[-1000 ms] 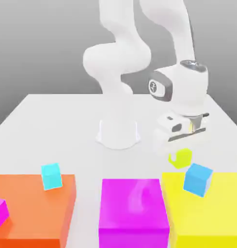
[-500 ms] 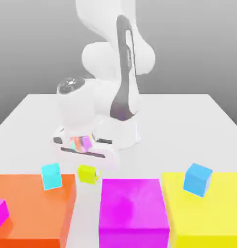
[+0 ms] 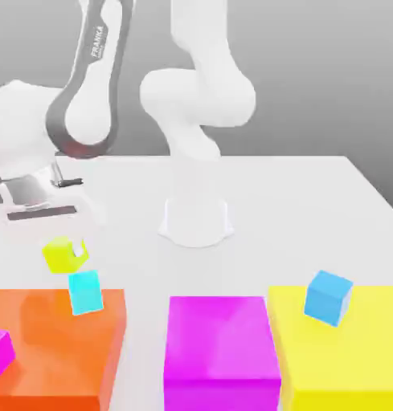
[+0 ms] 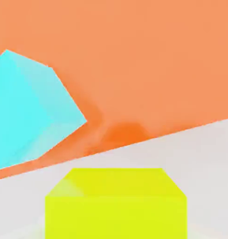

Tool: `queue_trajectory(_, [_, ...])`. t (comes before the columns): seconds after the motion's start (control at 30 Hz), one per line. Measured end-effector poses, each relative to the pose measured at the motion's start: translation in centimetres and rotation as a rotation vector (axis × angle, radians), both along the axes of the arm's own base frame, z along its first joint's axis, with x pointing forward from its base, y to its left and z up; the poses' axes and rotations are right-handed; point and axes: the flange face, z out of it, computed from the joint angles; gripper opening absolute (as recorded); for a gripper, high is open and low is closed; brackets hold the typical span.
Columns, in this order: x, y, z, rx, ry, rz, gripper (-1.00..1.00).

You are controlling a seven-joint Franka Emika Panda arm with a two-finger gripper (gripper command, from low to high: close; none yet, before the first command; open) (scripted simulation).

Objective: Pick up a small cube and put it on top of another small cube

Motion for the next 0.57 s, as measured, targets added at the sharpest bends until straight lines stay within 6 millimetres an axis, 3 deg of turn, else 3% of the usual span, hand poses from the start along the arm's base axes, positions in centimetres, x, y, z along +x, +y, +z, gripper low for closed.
queue_trajectory(0.13, [2.5,1.8,3.4,-0.082,0.001,0.171,-1.00])
queue_trajectory(0.27, [5.3,5.7,6.1,-0.200,0.007,0.331,-1.00])
queue_trajectory(0.43, [5.9,6.6,1.6,-0.226,0.007,0.364,-1.00])
queue_trajectory(0.47, [5.9,6.6,0.8,-0.228,0.008,0.363,1.00])
queue_trajectory(0.57, [5.9,6.6,0.8,-0.228,0.008,0.363,1.00])
